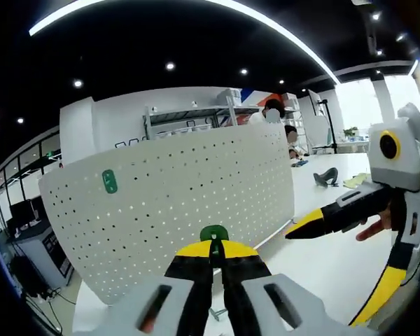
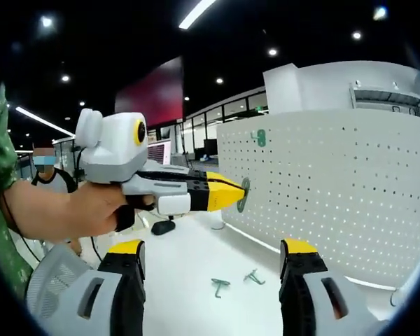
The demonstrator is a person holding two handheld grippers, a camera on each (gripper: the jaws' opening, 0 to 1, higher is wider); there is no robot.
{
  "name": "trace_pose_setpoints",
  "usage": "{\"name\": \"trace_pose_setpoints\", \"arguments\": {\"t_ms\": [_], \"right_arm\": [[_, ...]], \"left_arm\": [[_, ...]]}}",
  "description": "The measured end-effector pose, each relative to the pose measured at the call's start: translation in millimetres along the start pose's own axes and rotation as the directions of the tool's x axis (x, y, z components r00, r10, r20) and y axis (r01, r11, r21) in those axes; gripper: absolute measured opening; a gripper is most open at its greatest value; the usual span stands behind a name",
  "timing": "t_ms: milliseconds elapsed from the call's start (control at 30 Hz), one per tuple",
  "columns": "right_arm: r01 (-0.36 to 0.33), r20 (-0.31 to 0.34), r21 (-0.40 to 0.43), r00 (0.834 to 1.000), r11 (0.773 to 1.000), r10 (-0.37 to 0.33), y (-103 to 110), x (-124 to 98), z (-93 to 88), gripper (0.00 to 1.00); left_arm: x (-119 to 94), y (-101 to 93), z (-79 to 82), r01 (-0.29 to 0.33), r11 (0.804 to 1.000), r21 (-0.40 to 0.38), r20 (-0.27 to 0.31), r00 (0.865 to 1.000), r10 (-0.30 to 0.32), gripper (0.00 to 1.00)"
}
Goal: Insert the hook assembly into the mounting plate slot until the hook locks in place.
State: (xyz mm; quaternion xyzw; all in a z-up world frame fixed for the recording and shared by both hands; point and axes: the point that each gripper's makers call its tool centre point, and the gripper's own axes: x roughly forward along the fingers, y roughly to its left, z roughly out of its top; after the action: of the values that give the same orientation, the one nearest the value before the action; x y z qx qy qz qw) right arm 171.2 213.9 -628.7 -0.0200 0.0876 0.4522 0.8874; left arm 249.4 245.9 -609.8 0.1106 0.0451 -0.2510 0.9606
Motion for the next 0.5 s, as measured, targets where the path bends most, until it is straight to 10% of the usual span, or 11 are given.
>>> {"name": "trace_pose_setpoints", "arguments": {"t_ms": [500], "right_arm": [[0.022, 0.005, 0.004, 1.0, 1.0, -0.022, 3, -24, 7.5, 0.8]], "left_arm": [[27, 17.9, -25.8, -0.066, 0.996, -0.058, -0.033, 0.997, 0.064, 0.03]]}}
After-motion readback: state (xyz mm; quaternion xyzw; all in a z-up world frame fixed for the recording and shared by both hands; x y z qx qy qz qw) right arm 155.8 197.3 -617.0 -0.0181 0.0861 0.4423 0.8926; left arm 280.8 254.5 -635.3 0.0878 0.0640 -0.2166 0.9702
